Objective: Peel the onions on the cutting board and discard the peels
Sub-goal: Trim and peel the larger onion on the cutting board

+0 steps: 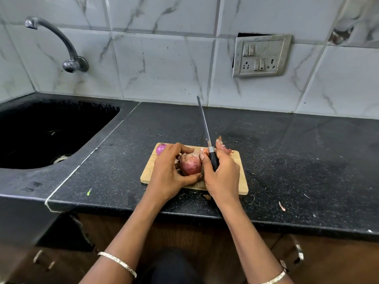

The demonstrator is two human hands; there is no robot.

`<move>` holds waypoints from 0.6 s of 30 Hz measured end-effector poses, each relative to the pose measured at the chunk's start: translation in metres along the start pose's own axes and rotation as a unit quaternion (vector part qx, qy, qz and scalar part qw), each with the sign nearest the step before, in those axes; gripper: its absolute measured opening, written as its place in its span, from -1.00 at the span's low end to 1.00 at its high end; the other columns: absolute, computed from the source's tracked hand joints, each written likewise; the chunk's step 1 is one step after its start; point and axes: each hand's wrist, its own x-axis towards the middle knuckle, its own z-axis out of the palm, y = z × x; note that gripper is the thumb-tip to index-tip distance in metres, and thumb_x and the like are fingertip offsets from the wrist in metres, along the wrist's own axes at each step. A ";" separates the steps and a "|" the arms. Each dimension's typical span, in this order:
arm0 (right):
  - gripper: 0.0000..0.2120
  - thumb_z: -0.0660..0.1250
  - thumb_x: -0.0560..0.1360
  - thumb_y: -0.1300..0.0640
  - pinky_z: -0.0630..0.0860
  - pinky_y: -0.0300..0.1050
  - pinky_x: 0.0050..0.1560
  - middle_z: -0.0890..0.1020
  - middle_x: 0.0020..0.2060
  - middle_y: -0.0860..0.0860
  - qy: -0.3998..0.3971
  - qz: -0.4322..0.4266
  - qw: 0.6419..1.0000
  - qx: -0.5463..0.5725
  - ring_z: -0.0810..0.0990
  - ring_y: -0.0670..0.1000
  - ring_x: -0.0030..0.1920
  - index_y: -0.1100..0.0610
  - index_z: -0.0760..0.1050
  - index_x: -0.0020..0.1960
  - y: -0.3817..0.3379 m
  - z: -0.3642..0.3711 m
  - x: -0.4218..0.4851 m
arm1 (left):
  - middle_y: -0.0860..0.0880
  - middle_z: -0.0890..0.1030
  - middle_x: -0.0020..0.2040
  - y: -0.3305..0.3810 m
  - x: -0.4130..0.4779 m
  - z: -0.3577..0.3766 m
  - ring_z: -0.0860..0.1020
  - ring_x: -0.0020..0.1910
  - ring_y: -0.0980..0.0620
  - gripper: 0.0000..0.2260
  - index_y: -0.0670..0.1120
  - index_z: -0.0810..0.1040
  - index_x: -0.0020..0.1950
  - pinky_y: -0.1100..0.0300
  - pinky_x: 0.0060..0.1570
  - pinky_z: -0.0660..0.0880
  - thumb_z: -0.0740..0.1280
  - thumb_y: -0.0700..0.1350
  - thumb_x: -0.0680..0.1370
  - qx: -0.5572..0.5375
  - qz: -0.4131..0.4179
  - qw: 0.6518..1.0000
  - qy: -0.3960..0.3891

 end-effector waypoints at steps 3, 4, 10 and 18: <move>-0.78 0.33 0.62 -0.01 0.47 0.03 -0.04 0.70 0.06 0.12 0.022 -0.034 0.998 -0.055 0.62 0.18 0.03 0.16 0.55 0.00 -0.002 0.000 -0.002 | 0.15 0.56 0.05 0.001 -0.001 0.001 0.56 0.07 0.05 -0.51 0.12 0.53 0.05 -0.03 -0.07 0.67 0.67 -0.01 0.24 -0.018 -0.008 1.000 0.001; -0.77 0.32 0.62 -0.01 0.46 0.05 -0.07 0.70 0.03 0.14 0.028 -0.051 0.996 -0.072 0.62 0.20 0.00 0.17 0.55 0.05 -0.004 0.000 -0.002 | 0.15 0.57 0.04 0.002 -0.001 0.001 0.56 0.06 0.04 -0.51 0.10 0.53 0.05 -0.02 -0.08 0.67 0.69 -0.08 0.25 -0.021 -0.010 1.000 0.001; -0.70 0.29 0.64 0.02 0.42 0.02 -0.19 0.67 -0.13 0.11 0.046 -0.096 0.986 -0.131 0.64 0.18 -0.09 0.21 0.49 0.24 -0.011 -0.001 -0.007 | 0.10 0.60 0.03 0.005 -0.002 0.002 0.58 0.03 0.05 -0.54 0.02 0.56 0.04 0.02 -0.10 0.68 0.69 -0.15 0.26 -0.048 -0.030 0.998 0.005; -0.78 0.35 0.61 0.07 0.53 0.05 -0.19 0.69 -0.14 0.07 0.083 -0.113 0.985 -0.100 0.66 0.17 -0.14 0.20 0.50 0.14 -0.009 0.000 -0.008 | 0.09 0.62 0.04 0.014 -0.005 0.002 0.60 0.04 0.10 -0.55 -0.09 0.59 0.06 0.04 -0.09 0.69 0.69 -0.21 0.27 -0.092 -0.049 0.994 0.015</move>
